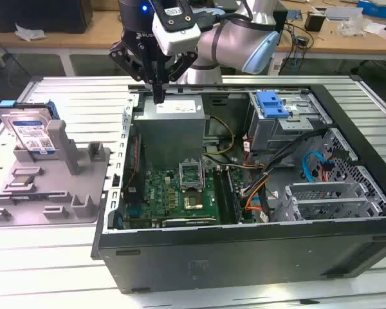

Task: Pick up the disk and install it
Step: 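Reach for the disk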

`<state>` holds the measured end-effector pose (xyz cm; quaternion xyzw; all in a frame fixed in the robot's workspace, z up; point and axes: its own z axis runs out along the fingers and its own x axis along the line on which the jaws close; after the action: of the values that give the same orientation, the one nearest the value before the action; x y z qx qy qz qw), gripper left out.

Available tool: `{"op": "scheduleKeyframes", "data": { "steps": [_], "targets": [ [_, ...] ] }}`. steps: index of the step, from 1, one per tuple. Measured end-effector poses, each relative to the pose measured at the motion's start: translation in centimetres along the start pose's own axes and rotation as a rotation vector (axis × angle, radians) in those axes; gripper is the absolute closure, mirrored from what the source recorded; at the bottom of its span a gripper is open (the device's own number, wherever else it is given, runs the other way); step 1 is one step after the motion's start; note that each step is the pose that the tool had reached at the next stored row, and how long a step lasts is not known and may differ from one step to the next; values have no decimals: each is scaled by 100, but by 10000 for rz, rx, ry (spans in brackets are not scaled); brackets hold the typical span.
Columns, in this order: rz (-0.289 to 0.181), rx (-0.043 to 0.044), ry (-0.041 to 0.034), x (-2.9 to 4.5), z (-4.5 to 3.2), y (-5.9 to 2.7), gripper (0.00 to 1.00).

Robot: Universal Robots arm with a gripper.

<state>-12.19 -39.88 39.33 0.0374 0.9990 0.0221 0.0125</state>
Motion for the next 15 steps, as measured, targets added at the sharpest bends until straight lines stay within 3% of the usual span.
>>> {"op": "scheduleKeyframes", "data": {
  "steps": [15],
  "targets": [
    [0,0,0,1,0,0,89]
  ]
}}
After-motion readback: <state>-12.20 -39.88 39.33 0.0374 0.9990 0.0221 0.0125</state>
